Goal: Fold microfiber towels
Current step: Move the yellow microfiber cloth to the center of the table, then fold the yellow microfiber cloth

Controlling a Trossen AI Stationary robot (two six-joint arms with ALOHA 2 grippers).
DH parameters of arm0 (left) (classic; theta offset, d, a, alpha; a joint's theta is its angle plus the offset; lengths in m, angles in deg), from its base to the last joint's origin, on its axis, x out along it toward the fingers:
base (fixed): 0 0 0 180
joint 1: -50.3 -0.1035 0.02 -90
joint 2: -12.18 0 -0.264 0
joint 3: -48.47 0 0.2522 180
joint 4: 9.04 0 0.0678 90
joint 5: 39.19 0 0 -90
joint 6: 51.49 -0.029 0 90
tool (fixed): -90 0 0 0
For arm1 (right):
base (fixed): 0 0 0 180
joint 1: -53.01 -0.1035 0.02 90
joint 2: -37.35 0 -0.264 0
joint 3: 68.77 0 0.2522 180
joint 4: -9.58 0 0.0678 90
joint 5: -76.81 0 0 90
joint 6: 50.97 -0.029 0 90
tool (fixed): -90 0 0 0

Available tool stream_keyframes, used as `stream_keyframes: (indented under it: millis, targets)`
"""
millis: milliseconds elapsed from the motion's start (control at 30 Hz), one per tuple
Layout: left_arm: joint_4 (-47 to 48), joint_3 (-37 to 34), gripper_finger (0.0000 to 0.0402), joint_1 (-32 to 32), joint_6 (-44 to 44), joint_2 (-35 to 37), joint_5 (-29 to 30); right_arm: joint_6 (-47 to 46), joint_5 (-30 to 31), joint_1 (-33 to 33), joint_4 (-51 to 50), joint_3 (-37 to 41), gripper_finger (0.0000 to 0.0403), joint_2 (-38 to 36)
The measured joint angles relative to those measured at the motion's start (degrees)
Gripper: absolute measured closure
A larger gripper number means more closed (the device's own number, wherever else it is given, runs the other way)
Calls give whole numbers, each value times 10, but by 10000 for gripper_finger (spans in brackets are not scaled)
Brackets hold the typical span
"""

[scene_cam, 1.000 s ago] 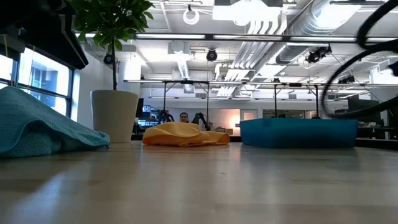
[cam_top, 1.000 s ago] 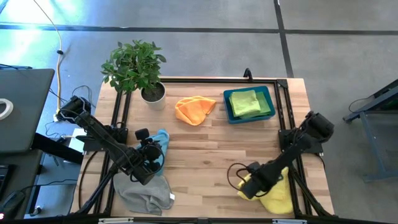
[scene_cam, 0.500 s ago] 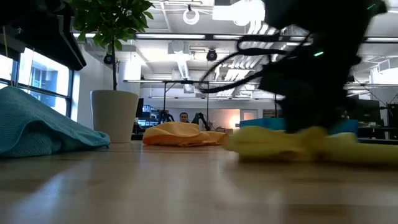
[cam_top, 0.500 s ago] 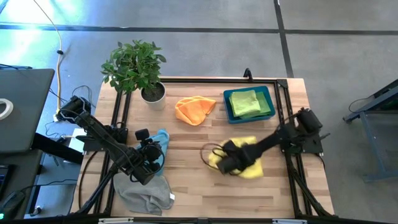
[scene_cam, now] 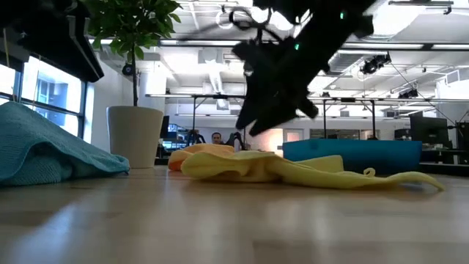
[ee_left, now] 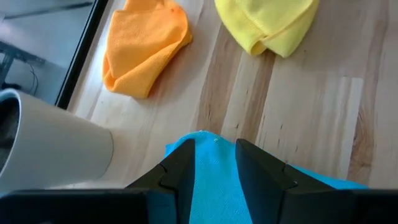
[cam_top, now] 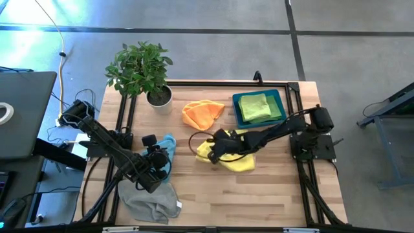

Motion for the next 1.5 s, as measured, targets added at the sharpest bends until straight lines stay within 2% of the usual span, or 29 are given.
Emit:
stream_keyframes:
  millis: [133, 233, 333, 433, 633, 900, 1067, 1300, 1500]
  targets:
    - [-54, 0, 296, -11, -53, 0, -5, 104, -70, -7, -64, -6, 249, -32]
    - [-108, 0, 296, -23, -105, 0, -21, 147, -107, -25, -149, -6, 249, -46]
    - [-165, 0, 296, -35, -159, 0, -45, 189, -113, -49, -257, -7, 249, -49]
    - [-211, 0, 296, -47, -203, 0, -61, 221, -99, -68, -324, -5, 249, -49]
    - [-251, 0, 296, -65, -228, 0, -66, 267, -108, -71, -296, 37, 249, -49]
    - [-253, 0, 296, -82, -228, 0, -76, 257, -106, -51, -263, 78, 250, -49]
    - [-253, 0, 296, -90, -228, 0, -93, 255, -127, -43, -215, 106, 267, -51]
    - [-252, 0, 296, -101, -233, 0, -94, 242, -137, -42, -226, 87, 297, -49]
    - [-252, 0, 296, -108, -233, 0, -96, 241, -144, -45, -226, 80, 302, -49]
